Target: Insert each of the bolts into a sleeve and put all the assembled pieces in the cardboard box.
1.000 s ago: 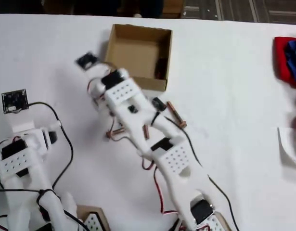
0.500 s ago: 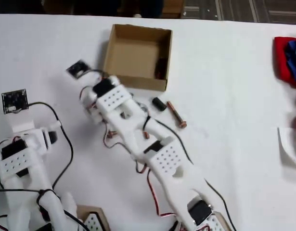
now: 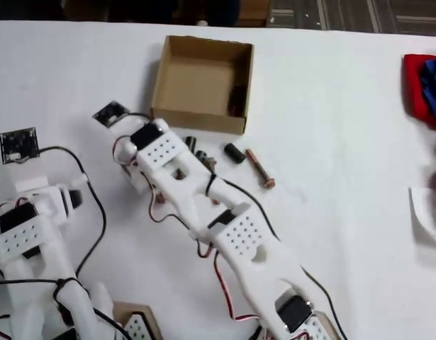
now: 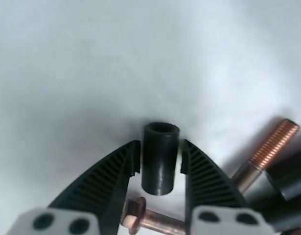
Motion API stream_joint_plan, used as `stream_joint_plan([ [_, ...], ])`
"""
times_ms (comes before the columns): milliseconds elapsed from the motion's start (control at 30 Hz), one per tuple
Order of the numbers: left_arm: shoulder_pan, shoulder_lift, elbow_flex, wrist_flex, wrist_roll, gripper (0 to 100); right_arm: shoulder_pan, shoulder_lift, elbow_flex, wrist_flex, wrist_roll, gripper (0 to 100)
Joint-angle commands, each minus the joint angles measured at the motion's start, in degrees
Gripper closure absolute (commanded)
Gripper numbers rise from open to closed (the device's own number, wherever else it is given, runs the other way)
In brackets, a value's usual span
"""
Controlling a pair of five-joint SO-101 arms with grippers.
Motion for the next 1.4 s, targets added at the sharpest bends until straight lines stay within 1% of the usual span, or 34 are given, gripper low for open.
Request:
stream_joint_plan([
  [0, 0.4, -0.4, -3.0, 0.1, 0.4, 72, 0.0, 0.1, -0.1, 1.2, 0.4, 89.3],
  [133, 0.4, -0.5, -3.0, 0.1, 0.4, 72, 0.2, 0.2, 0.4, 1.2, 0.4, 89.9],
  [233, 0.4, -0.4, -3.0, 0.1, 0.4, 72, 0.8, 0.2, 0.5, 1.3, 0.4, 98.9],
  [267, 0.4, -0.3, -2.9, 0.1, 0.4, 72, 1.3, -0.3, 0.0, 2.0, 0.4, 97.4],
  [367, 0.8, -0.2, -2.7, 0.1, 0.4, 72, 3.5, -2.1, -4.0, 5.1, 0.4, 97.7],
  [467, 3.5, -0.2, -2.7, 0.5, 0.8, 72, 6.7, -5.8, -9.7, 9.5, 0.4, 97.6],
  [500, 5.0, -0.2, -2.7, 0.5, 2.2, 72, 8.0, -7.3, -11.9, 11.3, 0.4, 97.6],
  [600, 10.3, -0.2, -3.1, 0.4, 9.8, 72, 11.8, -11.9, -17.1, 16.8, 0.4, 97.6],
  [667, 15.6, -0.2, -3.7, 0.5, 15.7, 72, 14.6, -15.1, -18.0, 18.6, 0.4, 97.6],
  [767, 25.4, -0.3, -3.6, 0.5, 24.6, 72, 19.5, -20.1, -15.1, 18.6, 0.4, 97.6],
  [833, 30.8, -0.6, -3.0, 0.9, 29.7, 72, 22.3, -23.5, -12.0, 18.6, 0.4, 97.6],
  [900, 35.0, -0.5, -1.8, 1.1, 32.2, 72, 24.6, -26.9, -8.8, 18.6, 0.4, 97.6],
  [967, 38.6, -0.6, -0.4, -0.8, 30.6, 72, 26.5, -30.1, -5.0, 18.6, 0.4, 97.6],
  [1067, 41.4, -0.4, 1.8, -6.3, 30.3, 72, 28.4, -34.8, 0.8, 18.5, 0.4, 97.6],
  [1133, 42.8, -0.4, 3.6, -11.3, 33.8, 72, 29.4, -37.8, 4.0, 18.5, 0.4, 97.6],
  [1200, 43.2, -0.3, 5.3, -15.6, 41.8, 72, 30.2, -40.5, 6.7, 18.5, 0.4, 97.6],
  [1267, 43.0, -0.2, 7.3, -19.1, 53.0, 72, 30.4, -42.4, 8.8, 18.5, 1.9, 97.6],
  [1300, 43.0, -0.2, 7.9, -20.0, 57.1, 72, 30.5, -43.2, 9.6, 18.5, 2.5, 97.6],
  [1367, 43.8, -0.2, 8.6, -20.6, 60.0, 72, 30.5, -44.2, 10.9, 18.4, 3.1, 97.6],
])
